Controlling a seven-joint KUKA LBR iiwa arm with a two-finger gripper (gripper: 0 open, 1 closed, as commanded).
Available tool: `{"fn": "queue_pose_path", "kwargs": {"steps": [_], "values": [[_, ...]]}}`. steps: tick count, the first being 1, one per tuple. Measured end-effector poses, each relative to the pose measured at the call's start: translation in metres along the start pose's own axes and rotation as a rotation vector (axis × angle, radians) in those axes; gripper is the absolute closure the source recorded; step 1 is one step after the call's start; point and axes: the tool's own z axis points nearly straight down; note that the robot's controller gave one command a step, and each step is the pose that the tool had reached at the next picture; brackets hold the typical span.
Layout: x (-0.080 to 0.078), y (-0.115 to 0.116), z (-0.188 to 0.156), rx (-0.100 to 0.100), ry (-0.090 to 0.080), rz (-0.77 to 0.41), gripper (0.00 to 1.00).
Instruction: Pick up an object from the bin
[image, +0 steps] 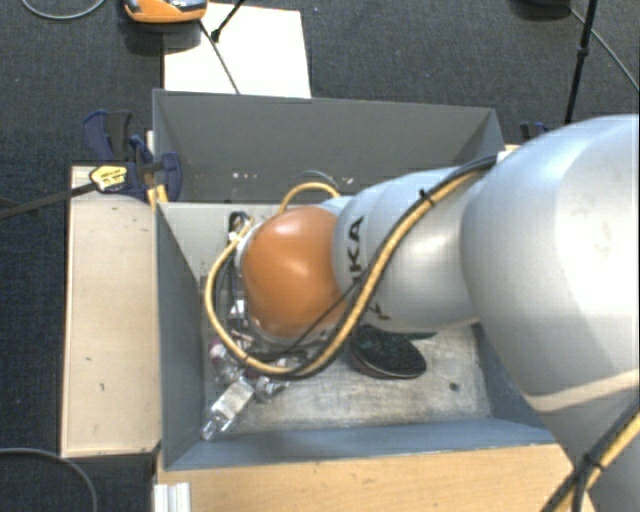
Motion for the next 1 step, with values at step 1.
{"fn": "queue_pose_path", "kwargs": {"steps": [1], "values": [[0.0083,0.0059,-0.1439,0.006,-0.004,-0.037,1.00]]}}
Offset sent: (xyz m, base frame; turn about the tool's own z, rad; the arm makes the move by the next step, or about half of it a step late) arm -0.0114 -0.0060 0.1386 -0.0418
